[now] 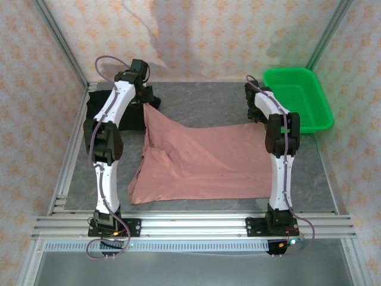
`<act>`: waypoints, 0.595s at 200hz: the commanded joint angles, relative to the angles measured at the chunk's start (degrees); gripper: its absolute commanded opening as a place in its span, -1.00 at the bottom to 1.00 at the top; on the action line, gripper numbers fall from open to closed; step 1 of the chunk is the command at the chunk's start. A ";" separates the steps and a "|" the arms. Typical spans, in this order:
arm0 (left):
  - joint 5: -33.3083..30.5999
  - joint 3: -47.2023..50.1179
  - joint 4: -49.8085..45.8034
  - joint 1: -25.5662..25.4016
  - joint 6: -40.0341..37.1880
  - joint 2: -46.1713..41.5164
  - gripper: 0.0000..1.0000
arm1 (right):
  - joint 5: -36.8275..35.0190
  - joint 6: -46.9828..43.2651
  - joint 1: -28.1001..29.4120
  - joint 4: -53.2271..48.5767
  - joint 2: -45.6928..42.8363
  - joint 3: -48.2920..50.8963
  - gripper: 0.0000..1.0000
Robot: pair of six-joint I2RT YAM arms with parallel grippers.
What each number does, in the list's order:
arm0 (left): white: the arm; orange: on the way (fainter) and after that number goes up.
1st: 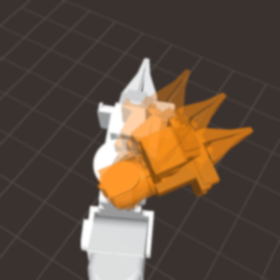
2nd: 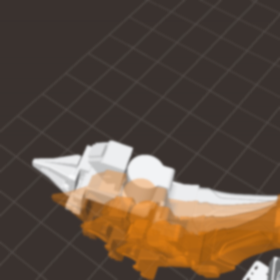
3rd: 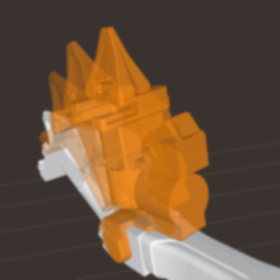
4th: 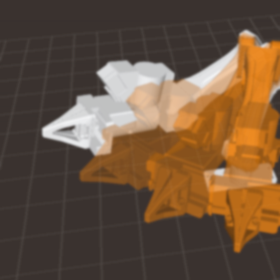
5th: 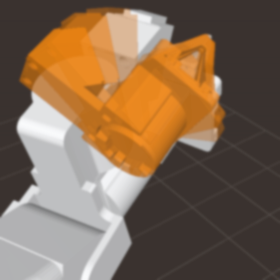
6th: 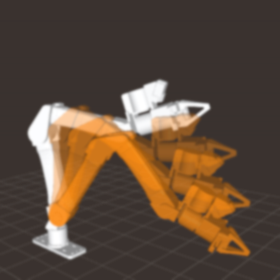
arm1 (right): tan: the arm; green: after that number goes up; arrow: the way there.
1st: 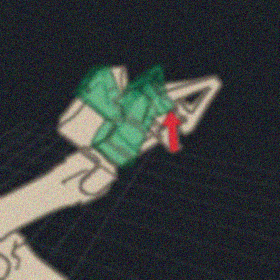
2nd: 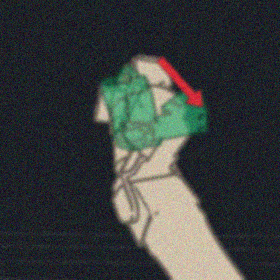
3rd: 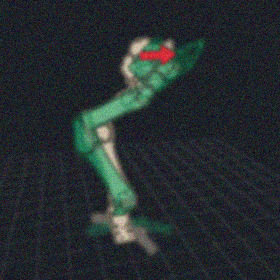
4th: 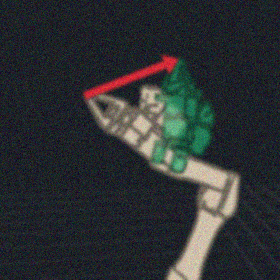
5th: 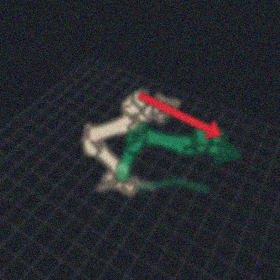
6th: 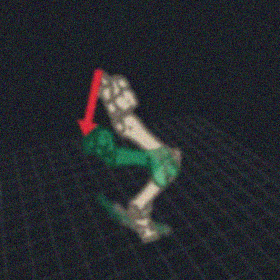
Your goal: Fold and stack the t-shirts
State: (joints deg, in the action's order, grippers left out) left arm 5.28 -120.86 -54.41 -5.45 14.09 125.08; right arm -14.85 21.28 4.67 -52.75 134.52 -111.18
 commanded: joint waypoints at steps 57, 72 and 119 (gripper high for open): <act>1.67 2.59 0.98 1.15 -1.61 -3.03 -1.00 | 3.16 0.50 -0.90 -3.21 -1.27 -4.48 0.22; 1.17 3.02 1.11 1.15 -1.73 -3.17 -1.00 | 3.94 0.88 -0.50 -4.74 -0.64 -7.41 0.23; 0.97 5.65 2.30 1.45 -1.54 -4.09 -1.00 | 4.33 2.88 0.11 -6.01 0.83 -7.73 0.23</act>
State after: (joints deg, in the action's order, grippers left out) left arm 6.98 -116.73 -53.58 -4.45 13.39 123.35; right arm -9.82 22.52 4.75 -55.11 133.91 -118.45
